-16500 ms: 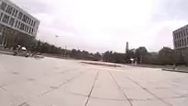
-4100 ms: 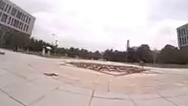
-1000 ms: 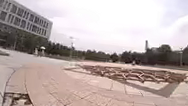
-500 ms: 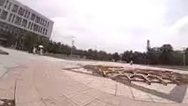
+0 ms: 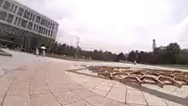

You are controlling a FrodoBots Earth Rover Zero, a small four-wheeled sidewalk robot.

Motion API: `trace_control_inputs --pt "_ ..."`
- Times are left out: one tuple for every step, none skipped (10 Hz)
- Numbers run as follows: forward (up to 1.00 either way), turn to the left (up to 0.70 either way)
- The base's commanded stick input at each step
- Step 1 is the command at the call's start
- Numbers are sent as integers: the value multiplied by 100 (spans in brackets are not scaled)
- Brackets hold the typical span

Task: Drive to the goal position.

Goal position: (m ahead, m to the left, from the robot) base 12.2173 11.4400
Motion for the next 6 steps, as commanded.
trace_control_inputs --pt "70 4" --pt "70 2" --pt "70 0" --pt "70 0" --pt "70 0" --pt "70 0"
